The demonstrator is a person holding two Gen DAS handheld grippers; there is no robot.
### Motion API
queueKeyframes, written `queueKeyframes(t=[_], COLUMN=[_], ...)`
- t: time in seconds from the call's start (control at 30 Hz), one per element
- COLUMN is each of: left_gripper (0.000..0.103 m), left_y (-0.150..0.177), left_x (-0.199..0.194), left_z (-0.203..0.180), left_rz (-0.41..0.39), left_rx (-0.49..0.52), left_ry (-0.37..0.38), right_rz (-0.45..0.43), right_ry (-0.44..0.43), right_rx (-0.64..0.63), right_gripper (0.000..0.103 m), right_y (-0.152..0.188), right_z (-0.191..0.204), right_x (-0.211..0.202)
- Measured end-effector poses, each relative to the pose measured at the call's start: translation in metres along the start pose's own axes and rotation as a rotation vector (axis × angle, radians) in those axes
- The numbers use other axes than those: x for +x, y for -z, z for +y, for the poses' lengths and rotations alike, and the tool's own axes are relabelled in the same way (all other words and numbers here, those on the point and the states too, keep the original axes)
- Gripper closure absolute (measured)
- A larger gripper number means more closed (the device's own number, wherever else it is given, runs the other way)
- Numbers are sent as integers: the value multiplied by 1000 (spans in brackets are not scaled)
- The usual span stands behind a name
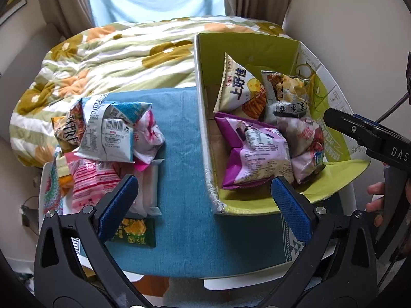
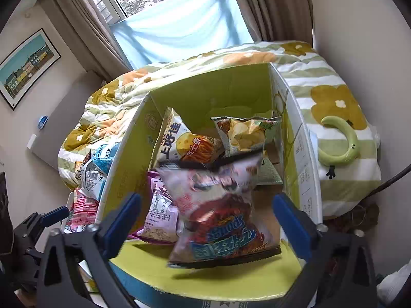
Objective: Organize snacks
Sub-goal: 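Withdraw both tools from the box back toward the snack pile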
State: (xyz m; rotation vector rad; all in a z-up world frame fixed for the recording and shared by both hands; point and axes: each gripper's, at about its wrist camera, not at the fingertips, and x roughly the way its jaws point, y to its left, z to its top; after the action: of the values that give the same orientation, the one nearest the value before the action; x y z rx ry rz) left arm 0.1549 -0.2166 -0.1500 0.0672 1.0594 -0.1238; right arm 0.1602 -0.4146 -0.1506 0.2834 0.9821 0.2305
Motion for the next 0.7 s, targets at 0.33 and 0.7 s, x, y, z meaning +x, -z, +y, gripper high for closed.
queueKeyframes(t=[0.33, 0.7], left_gripper=[1, 1], left_y=[12, 17], left_x=[-14, -53], left_z=[1, 18], left_rz=[-16, -69], left_rx=[-19, -55], left_ry=[22, 24], right_rz=[-8, -48], right_ry=[55, 48], right_rx=[-55, -101], right_gripper=[0, 0], right_y=[19, 21], right_z=[5, 25], right_x=[-13, -46])
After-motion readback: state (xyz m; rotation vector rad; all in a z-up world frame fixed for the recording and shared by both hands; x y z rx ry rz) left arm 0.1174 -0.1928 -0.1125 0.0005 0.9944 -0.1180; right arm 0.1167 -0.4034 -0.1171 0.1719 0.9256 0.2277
